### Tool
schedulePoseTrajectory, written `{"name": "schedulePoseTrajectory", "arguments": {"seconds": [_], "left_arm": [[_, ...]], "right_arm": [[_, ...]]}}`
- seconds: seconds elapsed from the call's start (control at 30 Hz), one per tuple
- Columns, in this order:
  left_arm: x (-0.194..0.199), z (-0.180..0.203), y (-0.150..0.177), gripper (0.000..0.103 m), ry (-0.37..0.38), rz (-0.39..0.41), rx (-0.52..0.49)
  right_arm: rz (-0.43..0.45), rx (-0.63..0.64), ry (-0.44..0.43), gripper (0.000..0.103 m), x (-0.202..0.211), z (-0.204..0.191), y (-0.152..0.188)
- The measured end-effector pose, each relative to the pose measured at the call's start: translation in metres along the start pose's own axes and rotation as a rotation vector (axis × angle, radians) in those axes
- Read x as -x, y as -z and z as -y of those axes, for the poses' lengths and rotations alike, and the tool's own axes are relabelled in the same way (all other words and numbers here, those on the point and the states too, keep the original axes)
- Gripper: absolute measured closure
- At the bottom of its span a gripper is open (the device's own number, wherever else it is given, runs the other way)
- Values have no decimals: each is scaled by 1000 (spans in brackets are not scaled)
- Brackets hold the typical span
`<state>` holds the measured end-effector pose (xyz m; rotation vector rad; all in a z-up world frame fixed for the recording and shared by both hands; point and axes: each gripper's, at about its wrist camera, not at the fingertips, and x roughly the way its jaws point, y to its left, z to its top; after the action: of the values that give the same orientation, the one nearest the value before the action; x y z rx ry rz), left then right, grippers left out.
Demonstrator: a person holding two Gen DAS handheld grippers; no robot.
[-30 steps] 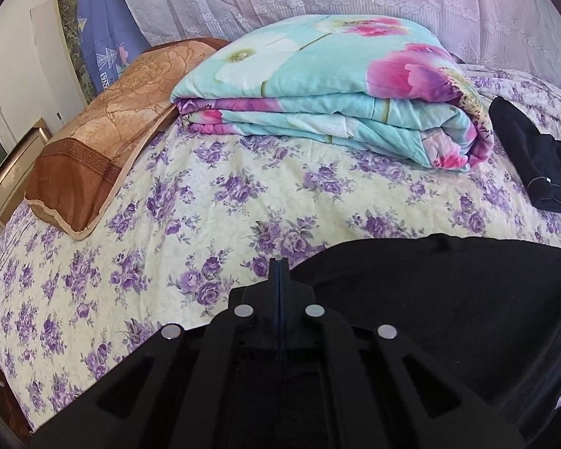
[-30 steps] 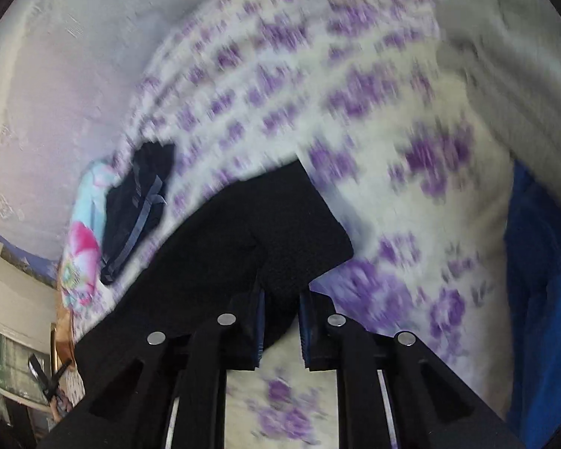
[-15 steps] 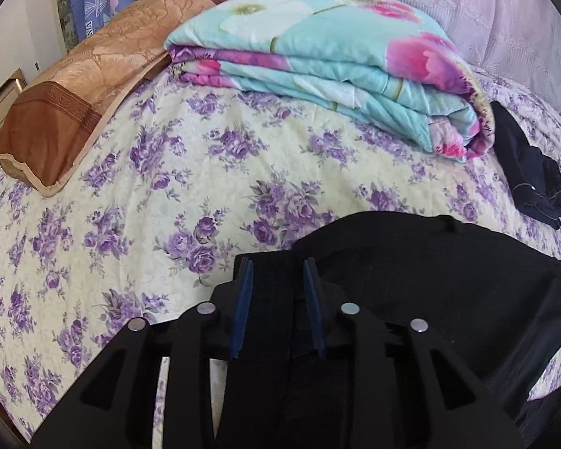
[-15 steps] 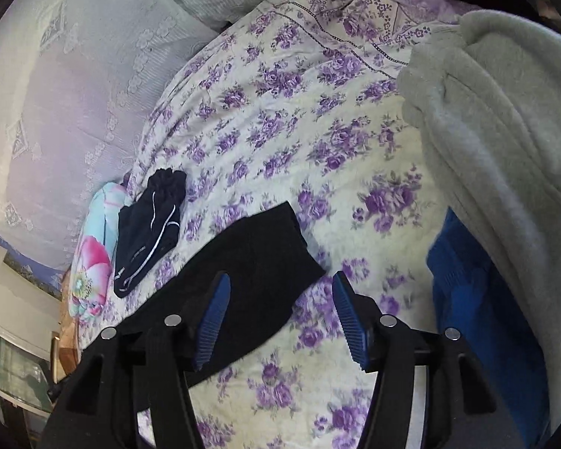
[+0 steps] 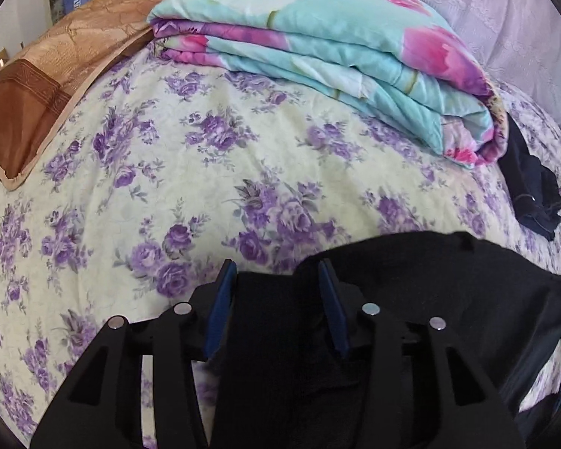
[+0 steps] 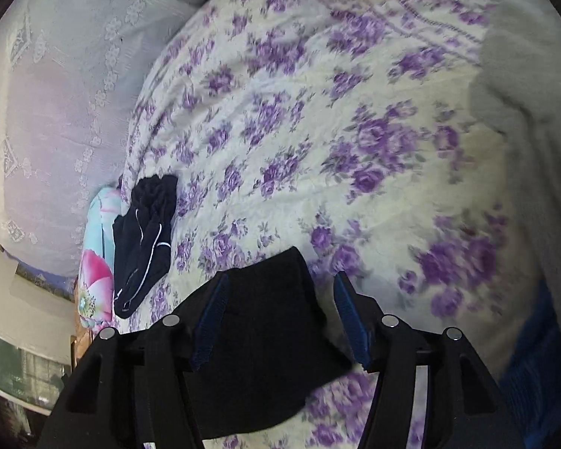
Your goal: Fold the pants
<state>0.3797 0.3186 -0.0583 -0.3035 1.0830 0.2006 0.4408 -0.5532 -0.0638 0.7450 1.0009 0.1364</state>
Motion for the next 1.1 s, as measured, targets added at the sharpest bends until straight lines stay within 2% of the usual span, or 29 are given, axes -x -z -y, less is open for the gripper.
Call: {"name": "schedulePoseTrajectory", "arguments": {"seconds": [0.1, 0.13, 0.17, 0.2, 0.27, 0.37, 0.53, 0.7, 0.8, 0.87, 0.93, 1.1], "left_arm": [[-7, 4, -4, 62, -24, -12, -5], [-7, 6, -5, 63, -34, -9, -13], [-7, 8, -5, 64, -41, -6, -18], [-7, 9, -5, 64, -46, -3, -18], [-4, 10, -5, 65, -49, 11, -6], [5, 10, -4, 67, -44, 45, 10], [21, 8, -4, 68, -16, 85, 41], [15, 2, -4, 68, -9, 63, 69], [6, 4, -2, 68, -24, 48, 64], [1, 2, -2, 67, -24, 36, 72], [-1, -1, -3, 66, -15, 25, 81], [-8, -2, -5, 64, -9, -2, 89]], "right_arm": [[-35, 19, -15, 42, -15, -3, -7], [-36, 25, -15, 47, -18, -4, -8], [-42, 30, -20, 61, -20, -4, -9], [-43, 34, -14, 68, -22, -3, -9], [-31, 33, -11, 94, -20, -1, -8], [6, 51, -30, 96, -7, -2, 0], [48, 76, -48, 96, 19, -13, 9], [34, 123, -31, 97, 27, -19, 9], [-3, 99, -25, 87, 17, -13, 6], [7, 87, -7, 58, 12, -7, 2], [7, 78, 2, 54, 7, -1, -1], [-35, 31, -75, 54, -11, 6, -1]]}}
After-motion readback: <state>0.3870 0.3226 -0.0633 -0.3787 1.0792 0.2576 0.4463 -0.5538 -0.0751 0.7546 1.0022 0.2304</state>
